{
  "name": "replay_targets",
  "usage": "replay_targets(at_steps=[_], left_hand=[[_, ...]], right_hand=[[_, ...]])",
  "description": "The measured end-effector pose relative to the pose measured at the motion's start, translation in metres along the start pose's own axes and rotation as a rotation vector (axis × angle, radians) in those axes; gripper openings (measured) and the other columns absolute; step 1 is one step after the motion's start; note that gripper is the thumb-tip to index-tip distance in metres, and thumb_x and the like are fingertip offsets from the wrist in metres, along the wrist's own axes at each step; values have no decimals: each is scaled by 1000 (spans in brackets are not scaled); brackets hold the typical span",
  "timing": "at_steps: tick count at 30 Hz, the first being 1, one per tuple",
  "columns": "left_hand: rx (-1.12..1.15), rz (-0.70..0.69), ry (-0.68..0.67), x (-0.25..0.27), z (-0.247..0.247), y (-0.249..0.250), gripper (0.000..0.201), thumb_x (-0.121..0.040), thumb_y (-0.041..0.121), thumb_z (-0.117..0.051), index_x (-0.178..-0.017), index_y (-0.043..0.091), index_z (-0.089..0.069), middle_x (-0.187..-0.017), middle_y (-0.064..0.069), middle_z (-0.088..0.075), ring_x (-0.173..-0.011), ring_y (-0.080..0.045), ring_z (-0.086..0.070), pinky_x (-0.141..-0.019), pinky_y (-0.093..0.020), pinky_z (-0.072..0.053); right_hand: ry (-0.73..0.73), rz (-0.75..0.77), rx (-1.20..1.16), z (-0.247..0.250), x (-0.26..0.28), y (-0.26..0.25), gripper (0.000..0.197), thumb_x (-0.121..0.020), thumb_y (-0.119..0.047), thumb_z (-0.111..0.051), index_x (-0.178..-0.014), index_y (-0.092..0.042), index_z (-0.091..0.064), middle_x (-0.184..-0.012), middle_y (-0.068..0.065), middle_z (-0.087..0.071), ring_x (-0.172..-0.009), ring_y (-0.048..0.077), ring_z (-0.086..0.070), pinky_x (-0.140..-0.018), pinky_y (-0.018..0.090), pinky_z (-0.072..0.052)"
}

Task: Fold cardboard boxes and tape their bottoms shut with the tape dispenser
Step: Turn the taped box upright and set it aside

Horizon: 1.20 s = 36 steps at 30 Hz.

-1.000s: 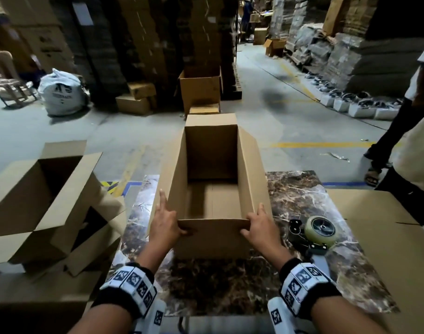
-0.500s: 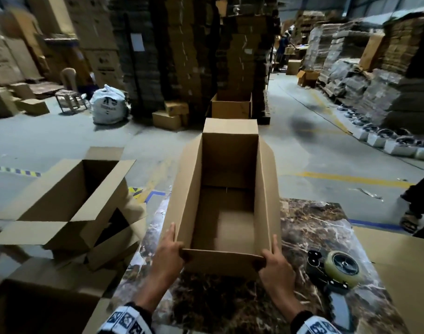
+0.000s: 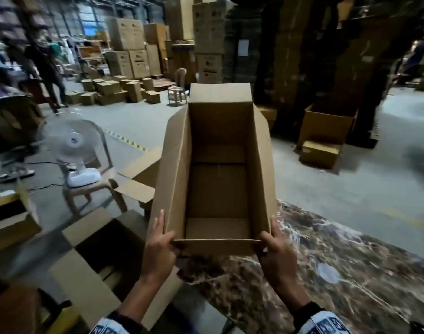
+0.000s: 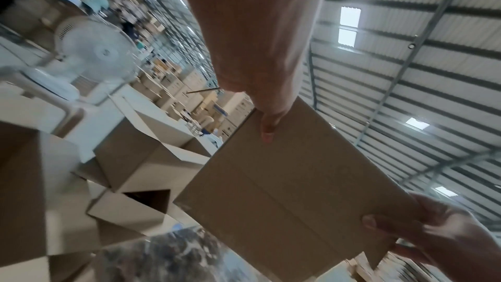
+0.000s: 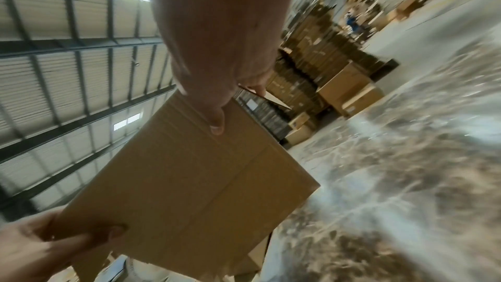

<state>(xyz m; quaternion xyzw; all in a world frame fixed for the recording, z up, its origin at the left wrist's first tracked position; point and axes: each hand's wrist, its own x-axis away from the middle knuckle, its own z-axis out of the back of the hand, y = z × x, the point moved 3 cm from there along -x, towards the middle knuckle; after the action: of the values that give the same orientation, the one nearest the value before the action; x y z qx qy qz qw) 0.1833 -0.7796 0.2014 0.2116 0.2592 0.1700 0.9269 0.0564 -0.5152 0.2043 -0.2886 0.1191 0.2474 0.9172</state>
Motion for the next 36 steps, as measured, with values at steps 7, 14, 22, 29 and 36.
replay_targets(at_steps=[7,14,22,29,36], left_hand=[[-97,282,146,19,75,-79,27,-66,-1,-84,-69,17,-64,-158,-14,-25,-147,-35,-21,-105,-54,-42],[-191,560,231,35,125,-188,25,-65,7,-88,-68,14,-64,-161,-12,-19,-145,-37,-25,-103,-48,-43],[-131,839,237,64,141,-284,34,-71,10,-85,-65,28,-57,-162,-12,-17,-144,-37,-29,-108,-51,-41],[-100,1023,3,92,97,-333,33,-75,19,-83,-78,39,-56,-164,-3,-7,-149,-25,-16,-117,-42,-30],[-118,1051,-302,85,32,-348,20,-87,27,-71,-105,33,-65,-158,6,20,-151,-19,8,-123,-39,-15]], right_hand=[[-56,290,-43,-66,-60,-105,36,-64,-17,-88,-69,-17,-52,-147,13,-49,-87,31,-71,-47,25,-36],[-219,477,-29,-155,-109,-230,25,-71,-24,-85,-78,-18,-61,-146,18,-48,-122,39,-58,-64,46,-60],[-491,645,46,-271,-125,-314,18,-86,-38,-71,-96,-25,-65,-159,13,-29,-133,32,-44,-81,43,-60],[-752,636,95,-350,-103,-304,26,-93,-42,-60,-117,-30,-62,-163,11,-18,-137,27,-39,-99,37,-52],[-866,474,163,-385,-93,-250,23,-94,-40,-59,-112,-28,-66,-163,7,-19,-142,24,-33,-103,36,-48]])
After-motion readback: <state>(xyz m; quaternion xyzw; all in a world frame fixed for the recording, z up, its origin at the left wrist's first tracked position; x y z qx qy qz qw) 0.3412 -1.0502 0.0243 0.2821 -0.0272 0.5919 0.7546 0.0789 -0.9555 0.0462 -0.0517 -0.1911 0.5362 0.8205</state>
